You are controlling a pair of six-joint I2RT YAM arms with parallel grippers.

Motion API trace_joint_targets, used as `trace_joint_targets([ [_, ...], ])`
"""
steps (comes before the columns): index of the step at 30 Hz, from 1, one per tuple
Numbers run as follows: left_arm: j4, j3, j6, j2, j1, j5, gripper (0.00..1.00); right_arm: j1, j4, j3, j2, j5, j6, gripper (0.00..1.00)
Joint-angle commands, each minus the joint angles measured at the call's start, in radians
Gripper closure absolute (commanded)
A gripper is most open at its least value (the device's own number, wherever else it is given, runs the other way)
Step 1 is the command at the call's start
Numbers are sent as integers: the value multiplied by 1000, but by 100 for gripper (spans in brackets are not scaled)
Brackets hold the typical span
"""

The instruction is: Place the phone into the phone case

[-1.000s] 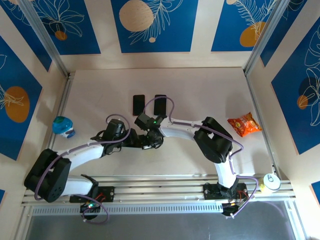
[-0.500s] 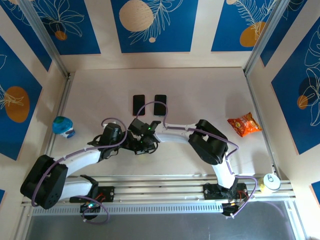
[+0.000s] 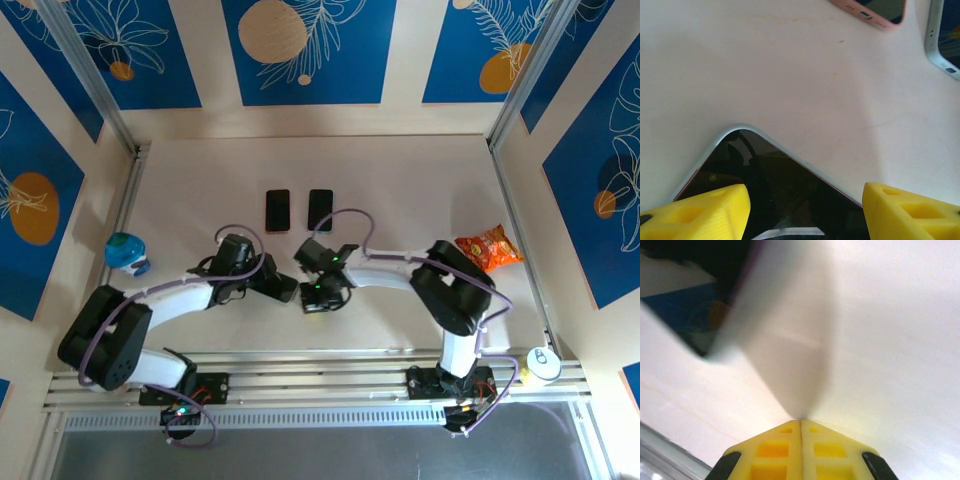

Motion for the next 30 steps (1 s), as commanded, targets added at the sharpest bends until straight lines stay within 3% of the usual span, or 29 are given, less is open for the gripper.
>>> trace_joint_targets([
  [1,-28,66,-12,108,-44,90,36,-96,-151,-22,-154,38,10,100],
  [7,-47,275,12,269,-106,118,37,-213,-153,-37,-303,41,-37,100],
  [20,-80,642,32,553,-252,155,37,-273,-99,-119,-341,44,-45,100],
  [30,-14,582,0,470,-250,123,37,-272,-12,-191,-309,58,-23,100],
])
